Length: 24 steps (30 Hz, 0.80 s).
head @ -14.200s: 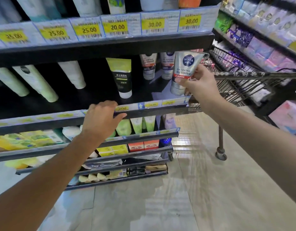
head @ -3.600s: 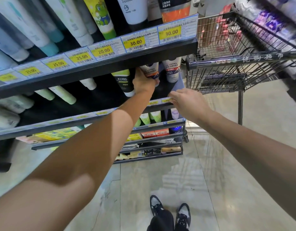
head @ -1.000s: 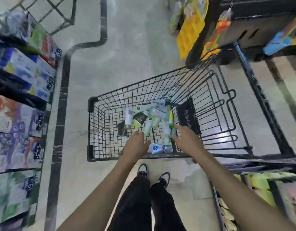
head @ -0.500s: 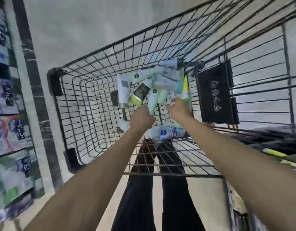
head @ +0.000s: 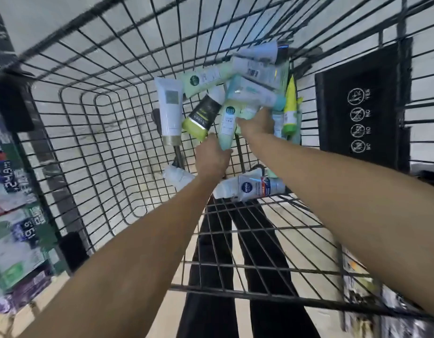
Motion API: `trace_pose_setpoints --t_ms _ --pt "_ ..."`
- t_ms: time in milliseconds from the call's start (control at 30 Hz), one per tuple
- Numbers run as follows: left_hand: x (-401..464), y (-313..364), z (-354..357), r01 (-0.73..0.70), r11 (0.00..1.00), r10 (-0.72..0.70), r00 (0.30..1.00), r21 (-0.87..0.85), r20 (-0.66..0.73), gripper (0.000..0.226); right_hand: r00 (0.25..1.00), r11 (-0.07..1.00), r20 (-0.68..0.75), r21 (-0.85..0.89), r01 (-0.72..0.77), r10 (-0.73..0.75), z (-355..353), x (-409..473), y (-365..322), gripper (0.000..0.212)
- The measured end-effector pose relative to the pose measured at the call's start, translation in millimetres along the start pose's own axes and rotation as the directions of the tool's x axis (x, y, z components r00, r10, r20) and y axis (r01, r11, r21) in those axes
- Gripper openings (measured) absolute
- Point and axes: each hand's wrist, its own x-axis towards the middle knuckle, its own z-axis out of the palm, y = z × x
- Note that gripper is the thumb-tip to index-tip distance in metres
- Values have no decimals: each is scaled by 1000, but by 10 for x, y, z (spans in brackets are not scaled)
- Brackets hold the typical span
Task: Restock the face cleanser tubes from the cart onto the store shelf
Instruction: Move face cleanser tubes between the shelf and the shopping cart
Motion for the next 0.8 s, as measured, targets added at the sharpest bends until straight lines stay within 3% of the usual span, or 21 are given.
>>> trace_pose_setpoints --t_ms 200,367,500,633,733,800 --pt "-44 5 -55 22 997 -24 1000 -76 -14 27 999 995 19 93 -40 39 -72 -66 90 54" --pt "-292 -14 -318 215 940 -147 955 -265 257 34 947 937 251 235 -259 198 -378 -433 159 52" --pt "-711 -24 -668 303 848 -119 908 -435 402 39 932 898 319 337 -282 173 -769 -919 276 47" --pt "-1283 151 -1165 241 826 3 902 -510 431 62 936 780 334 554 -291 112 -1311 -1524 349 56" --pt "-1735 417 -1539 132 844 115 903 -520 415 76 967 685 257 704 -190 5 -1814 -2104 333 58" --pt "-2033 609 -1744 48 850 192 899 -525 393 83 973 624 222 770 -135 -63 -2124 -2434 364 73"
